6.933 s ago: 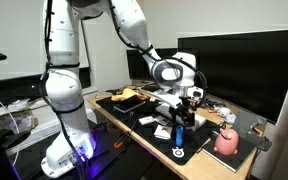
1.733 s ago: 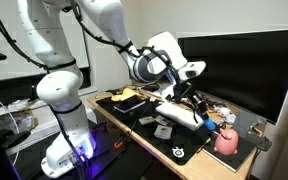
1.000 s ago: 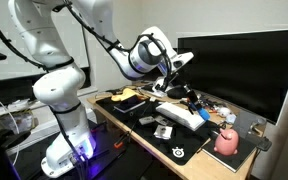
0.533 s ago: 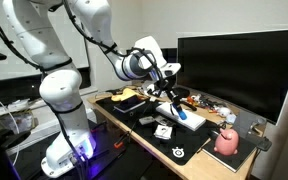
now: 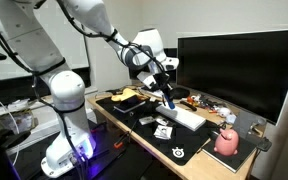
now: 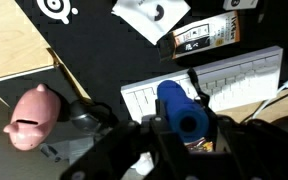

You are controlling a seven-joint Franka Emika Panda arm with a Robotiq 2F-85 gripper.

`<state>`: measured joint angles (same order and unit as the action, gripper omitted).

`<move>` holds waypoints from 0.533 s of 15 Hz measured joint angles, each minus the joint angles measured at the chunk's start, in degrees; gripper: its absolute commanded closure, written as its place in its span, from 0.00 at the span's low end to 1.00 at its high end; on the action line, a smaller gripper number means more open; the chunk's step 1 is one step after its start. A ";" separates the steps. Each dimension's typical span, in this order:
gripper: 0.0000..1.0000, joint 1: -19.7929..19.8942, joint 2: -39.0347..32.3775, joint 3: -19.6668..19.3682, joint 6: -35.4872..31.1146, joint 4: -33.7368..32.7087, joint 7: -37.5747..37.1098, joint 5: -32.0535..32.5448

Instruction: Pick up and then put down the blue object

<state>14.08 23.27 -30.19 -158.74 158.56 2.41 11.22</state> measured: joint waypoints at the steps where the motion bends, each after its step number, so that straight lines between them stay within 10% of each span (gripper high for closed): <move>1: 0.91 0.38 2.15 0.27 2.67 0.01 2.77 -1.69; 8: 0.91 1.69 12.09 1.14 17.75 -0.04 13.76 -7.44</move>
<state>15.77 35.36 -29.05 -140.99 158.51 16.17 3.78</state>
